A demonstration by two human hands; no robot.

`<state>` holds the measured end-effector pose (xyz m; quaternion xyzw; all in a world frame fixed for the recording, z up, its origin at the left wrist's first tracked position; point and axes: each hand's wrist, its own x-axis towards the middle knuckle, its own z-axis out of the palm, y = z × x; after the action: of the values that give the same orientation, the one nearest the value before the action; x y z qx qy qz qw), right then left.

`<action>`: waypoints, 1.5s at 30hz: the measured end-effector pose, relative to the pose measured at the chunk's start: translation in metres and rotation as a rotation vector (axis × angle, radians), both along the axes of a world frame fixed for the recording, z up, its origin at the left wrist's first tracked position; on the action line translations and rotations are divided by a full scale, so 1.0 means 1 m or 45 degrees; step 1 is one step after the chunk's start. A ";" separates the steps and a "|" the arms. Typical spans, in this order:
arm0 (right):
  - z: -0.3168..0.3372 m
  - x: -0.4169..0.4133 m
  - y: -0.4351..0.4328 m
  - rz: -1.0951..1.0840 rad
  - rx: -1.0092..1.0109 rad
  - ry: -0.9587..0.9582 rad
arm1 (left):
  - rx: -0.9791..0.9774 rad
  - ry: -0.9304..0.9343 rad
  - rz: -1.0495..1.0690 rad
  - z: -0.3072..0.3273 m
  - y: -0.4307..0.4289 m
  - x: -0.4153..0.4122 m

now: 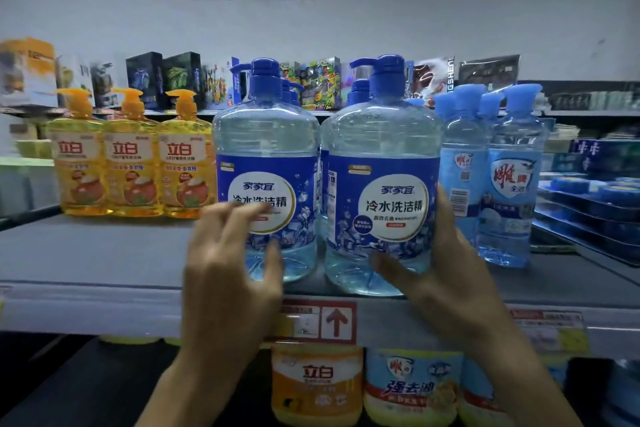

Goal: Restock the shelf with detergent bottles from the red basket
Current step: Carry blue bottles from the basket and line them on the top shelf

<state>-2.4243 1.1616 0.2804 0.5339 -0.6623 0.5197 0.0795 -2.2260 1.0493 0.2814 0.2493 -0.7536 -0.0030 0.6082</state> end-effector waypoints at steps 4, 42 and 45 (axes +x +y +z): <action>0.003 0.000 0.004 -0.029 0.111 0.010 | 0.415 -0.298 0.111 -0.001 -0.023 0.020; 0.001 0.017 -0.001 -0.446 0.261 0.237 | 0.194 -0.432 0.306 -0.026 -0.030 0.014; 0.002 0.019 0.002 -0.431 0.247 0.248 | 0.192 -0.400 0.312 -0.027 -0.033 0.013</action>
<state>-2.4056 1.1636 0.2823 0.4681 -0.7785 0.3786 0.1774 -2.2127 1.0159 0.2547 0.3813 -0.8009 0.0533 0.4586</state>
